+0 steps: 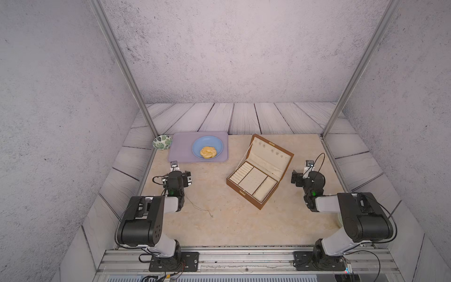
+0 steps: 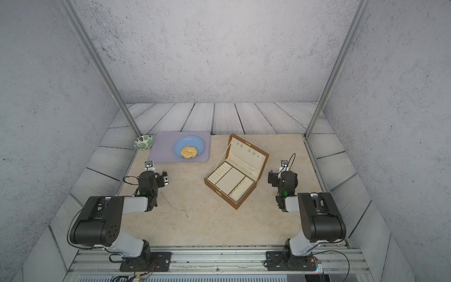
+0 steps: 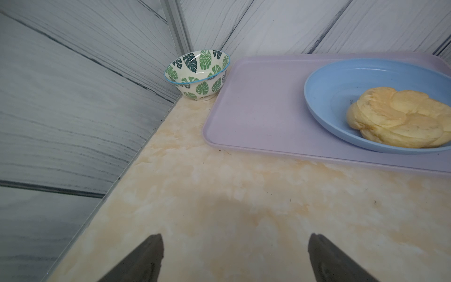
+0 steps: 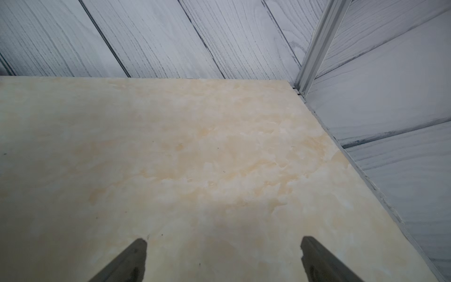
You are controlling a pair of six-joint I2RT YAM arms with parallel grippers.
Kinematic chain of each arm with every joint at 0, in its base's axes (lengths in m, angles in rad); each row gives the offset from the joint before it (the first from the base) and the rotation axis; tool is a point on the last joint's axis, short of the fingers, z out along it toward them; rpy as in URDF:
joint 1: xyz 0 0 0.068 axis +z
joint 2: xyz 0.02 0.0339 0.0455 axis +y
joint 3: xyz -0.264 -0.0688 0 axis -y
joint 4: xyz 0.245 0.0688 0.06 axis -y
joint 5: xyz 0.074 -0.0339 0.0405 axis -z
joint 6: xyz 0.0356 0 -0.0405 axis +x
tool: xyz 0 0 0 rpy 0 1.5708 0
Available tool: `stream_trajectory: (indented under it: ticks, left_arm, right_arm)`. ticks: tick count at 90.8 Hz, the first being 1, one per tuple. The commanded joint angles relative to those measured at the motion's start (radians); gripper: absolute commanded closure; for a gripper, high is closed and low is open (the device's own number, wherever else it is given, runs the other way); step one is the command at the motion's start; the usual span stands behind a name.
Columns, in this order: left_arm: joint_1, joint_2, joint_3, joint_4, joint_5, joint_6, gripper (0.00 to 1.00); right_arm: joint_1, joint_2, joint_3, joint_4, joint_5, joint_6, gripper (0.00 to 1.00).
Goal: Put jewelry chain into jewelry box
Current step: Adjust the jewelry box at the center of the board.
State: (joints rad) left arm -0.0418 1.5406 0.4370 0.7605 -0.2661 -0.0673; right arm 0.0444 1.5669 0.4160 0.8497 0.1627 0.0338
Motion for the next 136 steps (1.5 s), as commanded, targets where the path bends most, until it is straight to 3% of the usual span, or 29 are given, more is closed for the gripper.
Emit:
stream_trajectory:
  ticks: [1,39,55,62,71,75,86,101,116,126,136]
  left_arm:
    - [-0.013,-0.01,0.008,0.029,-0.026,0.015,0.02]
    - [0.02,-0.015,0.02,-0.003,0.047,0.005,0.02]
    - [0.019,-0.018,0.023,-0.008,0.043,0.006,0.02]
    - [0.018,-0.051,0.061,-0.088,0.017,-0.004,0.02]
    - [0.018,-0.132,0.186,-0.38,-0.04,-0.044,0.02]
    - [0.017,-0.157,0.236,-0.474,-0.088,-0.102,0.02]
    - [0.021,-0.221,0.34,-0.746,-0.192,-0.398,0.02]
    - [0.022,-0.26,0.437,-0.922,0.005,-0.451,0.02]
    - [0.0,-0.286,0.466,-1.029,0.13,-0.482,0.03]
    - [-0.019,-0.319,0.44,-1.039,0.202,-0.506,0.03]
    - [-0.048,-0.333,0.438,-1.07,0.241,-0.52,0.03]
  right_arm:
    - [-0.001,0.003,0.004,0.012,-0.003,0.007,0.01]
    - [-0.001,0.003,0.005,0.014,-0.002,0.009,0.01]
    - [-0.001,-0.008,-0.022,0.058,0.109,0.048,0.01]
    - [-0.001,-0.069,-0.051,0.042,0.162,0.077,0.01]
    - [-0.001,-0.131,-0.107,0.09,0.169,0.074,0.01]
    - [-0.001,-0.154,-0.125,0.12,0.23,0.093,0.01]
    - [-0.001,-0.292,-0.072,-0.12,0.429,0.204,0.01]
    - [-0.002,-0.387,0.214,-0.82,0.491,0.563,0.01]
    - [-0.002,-0.321,0.452,-1.258,0.309,0.642,0.01]
    - [0.008,-0.346,0.47,-1.351,0.113,0.701,0.01]
    - [0.084,-0.419,0.399,-1.369,0.048,0.805,0.05]
